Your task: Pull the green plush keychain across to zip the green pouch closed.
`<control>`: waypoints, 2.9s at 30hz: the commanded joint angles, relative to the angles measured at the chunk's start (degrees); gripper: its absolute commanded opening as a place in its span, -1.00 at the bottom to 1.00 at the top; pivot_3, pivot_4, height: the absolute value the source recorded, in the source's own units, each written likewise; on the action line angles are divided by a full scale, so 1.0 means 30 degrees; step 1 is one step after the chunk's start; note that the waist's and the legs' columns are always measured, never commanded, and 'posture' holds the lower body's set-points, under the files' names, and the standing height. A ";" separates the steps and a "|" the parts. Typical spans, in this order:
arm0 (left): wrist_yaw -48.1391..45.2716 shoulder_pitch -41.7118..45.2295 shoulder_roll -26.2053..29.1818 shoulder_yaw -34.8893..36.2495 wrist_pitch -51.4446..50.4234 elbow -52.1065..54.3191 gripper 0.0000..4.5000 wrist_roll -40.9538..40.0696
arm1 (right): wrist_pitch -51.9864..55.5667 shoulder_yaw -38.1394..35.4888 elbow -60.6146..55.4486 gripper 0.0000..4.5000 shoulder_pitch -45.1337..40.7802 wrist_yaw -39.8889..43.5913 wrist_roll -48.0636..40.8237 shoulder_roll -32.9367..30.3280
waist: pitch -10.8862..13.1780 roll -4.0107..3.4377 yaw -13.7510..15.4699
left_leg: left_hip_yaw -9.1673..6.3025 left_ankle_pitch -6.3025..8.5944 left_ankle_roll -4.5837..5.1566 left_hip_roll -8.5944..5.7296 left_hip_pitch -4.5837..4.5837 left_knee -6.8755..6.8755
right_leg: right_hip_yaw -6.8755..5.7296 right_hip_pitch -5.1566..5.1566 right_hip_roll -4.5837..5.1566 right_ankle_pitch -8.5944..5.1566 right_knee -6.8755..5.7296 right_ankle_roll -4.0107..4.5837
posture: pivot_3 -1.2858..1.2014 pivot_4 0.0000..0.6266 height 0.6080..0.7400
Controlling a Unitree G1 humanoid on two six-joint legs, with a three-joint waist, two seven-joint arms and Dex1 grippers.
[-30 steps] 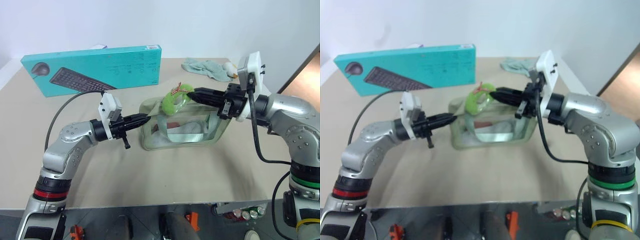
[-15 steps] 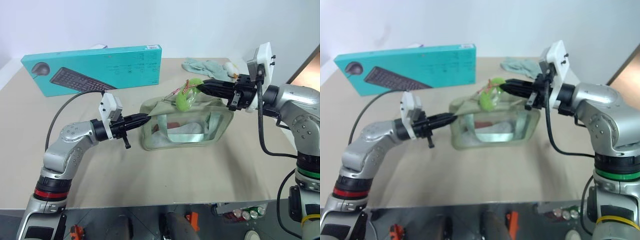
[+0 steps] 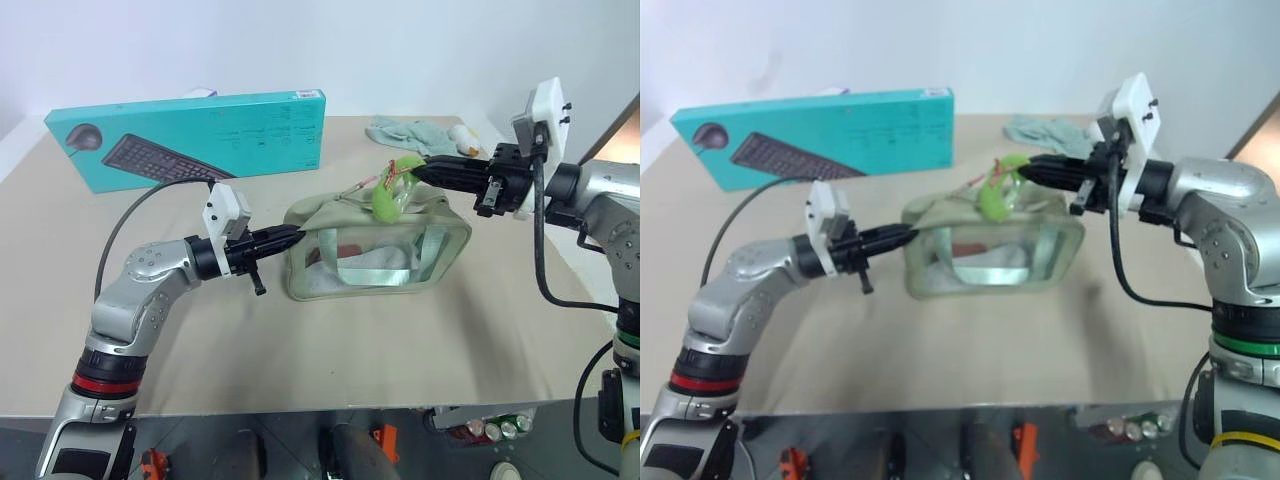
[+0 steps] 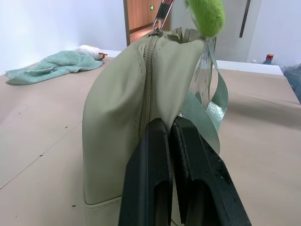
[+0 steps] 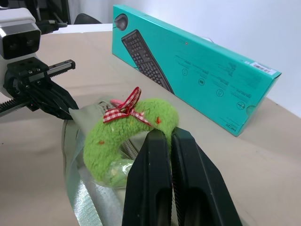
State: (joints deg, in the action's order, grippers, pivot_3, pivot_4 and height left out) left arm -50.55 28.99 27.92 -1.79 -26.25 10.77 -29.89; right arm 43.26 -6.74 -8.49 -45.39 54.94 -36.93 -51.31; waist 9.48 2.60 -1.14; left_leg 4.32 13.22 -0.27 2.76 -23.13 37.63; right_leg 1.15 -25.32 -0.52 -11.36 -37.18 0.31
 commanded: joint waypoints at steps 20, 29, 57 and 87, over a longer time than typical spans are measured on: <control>0.0046 -0.0270 0.0149 0.0068 -0.0292 0.0830 -1.00 -0.0182 | -0.4593 -0.2086 0.4718 -0.98 0.1288 0.2882 0.3138 -0.3955 | 0.0004 -0.0007 0.0020 | 0.0010 0.0001 0.0001 -0.0016 -0.0005 0.0000 | 0.0000 0.0001 0.0019 -0.0005 0.0007 -0.0009 | 0.03 -0.52 1.00; -0.0116 -0.0094 0.0144 0.0020 -0.0265 0.0593 -1.00 -0.0205 | -0.8048 -0.3136 0.8513 -0.98 0.3027 0.2488 0.5245 -0.5075 | 0.0004 -0.0012 0.0023 | 0.0019 0.0001 0.0001 -0.0031 0.0003 0.0000 | 0.0002 0.0006 0.0013 -0.0005 0.0006 -0.0007 | 0.03 -0.52 1.00; 0.0650 0.0348 -0.0147 -0.0167 -0.0083 0.0469 -1.00 0.0084 | -1.3281 0.0031 1.0401 -0.98 0.9299 -0.3409 1.0450 0.0980 | -0.0024 -0.0097 -0.0032 | 0.0043 -0.0007 -0.0010 -0.0012 0.0118 0.0001 | 0.0084 0.0060 -0.0041 0.0021 -0.0020 -0.0022 | 0.03 -0.52 1.00; 0.2404 -0.5061 0.1285 0.2820 0.1968 0.0540 0.99 0.1949 | -0.5403 -0.8277 -0.6568 1.00 2.0255 -0.3197 0.1971 0.3730 | -0.0021 -0.0092 -0.0013 | 0.0051 0.0006 -0.0039 0.0046 0.0186 -0.0056 | 0.0077 0.0084 -0.0027 -0.0051 -0.0024 0.0065 | 0.03 -0.52 1.00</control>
State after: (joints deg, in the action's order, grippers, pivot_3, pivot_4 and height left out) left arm -44.75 13.89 32.02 6.48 -23.70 9.26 -25.73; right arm 27.58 -31.33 -23.66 15.39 46.60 -29.31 -40.74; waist 9.41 2.32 -1.18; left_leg 4.49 13.21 -0.36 2.88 -22.58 37.50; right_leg 1.38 -25.07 -0.57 -11.50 -37.25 0.55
